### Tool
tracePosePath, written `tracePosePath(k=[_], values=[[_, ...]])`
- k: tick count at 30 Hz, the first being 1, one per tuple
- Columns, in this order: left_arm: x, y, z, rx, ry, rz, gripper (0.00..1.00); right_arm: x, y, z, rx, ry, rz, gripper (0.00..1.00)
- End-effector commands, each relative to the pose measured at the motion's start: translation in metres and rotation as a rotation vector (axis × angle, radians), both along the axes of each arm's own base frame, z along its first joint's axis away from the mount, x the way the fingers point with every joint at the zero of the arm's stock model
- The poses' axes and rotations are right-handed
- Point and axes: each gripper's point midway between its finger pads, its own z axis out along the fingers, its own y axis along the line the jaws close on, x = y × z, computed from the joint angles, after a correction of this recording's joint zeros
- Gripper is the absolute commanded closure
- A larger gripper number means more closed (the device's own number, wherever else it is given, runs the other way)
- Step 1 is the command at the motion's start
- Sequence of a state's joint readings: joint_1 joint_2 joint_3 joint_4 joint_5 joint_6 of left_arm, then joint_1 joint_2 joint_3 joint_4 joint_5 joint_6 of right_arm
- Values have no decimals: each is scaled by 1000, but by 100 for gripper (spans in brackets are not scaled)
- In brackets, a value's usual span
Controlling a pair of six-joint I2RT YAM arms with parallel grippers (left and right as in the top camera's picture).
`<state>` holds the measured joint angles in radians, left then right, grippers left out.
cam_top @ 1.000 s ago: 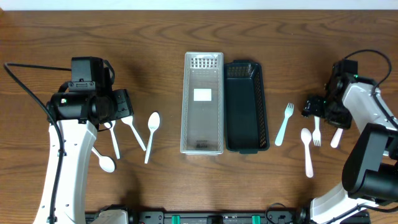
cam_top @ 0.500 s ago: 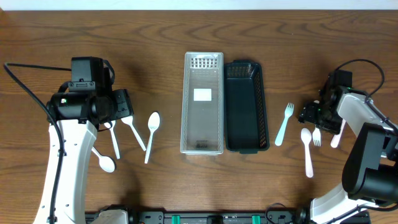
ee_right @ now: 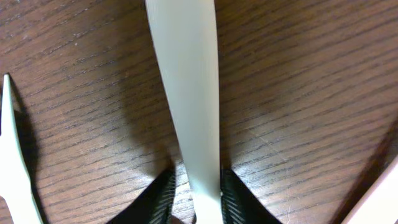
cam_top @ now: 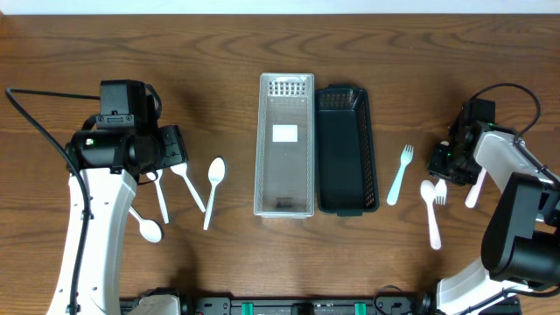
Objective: Pack container
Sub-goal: 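Lower the right gripper and grasp a white plastic fork, then carry the fork left and drop it into the dark green tray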
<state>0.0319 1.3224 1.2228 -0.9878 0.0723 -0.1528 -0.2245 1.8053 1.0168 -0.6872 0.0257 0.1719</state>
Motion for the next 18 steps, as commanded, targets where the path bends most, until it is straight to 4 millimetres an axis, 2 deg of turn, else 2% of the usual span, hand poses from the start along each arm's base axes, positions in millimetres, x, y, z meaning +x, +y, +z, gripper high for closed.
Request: tracePosePath(k=[1,12,14,16,17,18], values=[[3,0,6,3,-13,-6,37,-14,-2,-11,-15,48,-4,76],[3,0,6,4,-13,-6,37,-5,-3,-5,-19,13,-30,94],[3,0,6,4,-14,-6,37,1,-2,5,-18,-9,-25,95],[3,0,6,4,-14,-6,37,12,1,25,-24,-49,-19,95],[3,0,6,4,-14,-6,37,19,4,36,-28,-75,-8,94],[3,0,6,4,-14,-6,37,29,9,56,-35,-120,13,94]])
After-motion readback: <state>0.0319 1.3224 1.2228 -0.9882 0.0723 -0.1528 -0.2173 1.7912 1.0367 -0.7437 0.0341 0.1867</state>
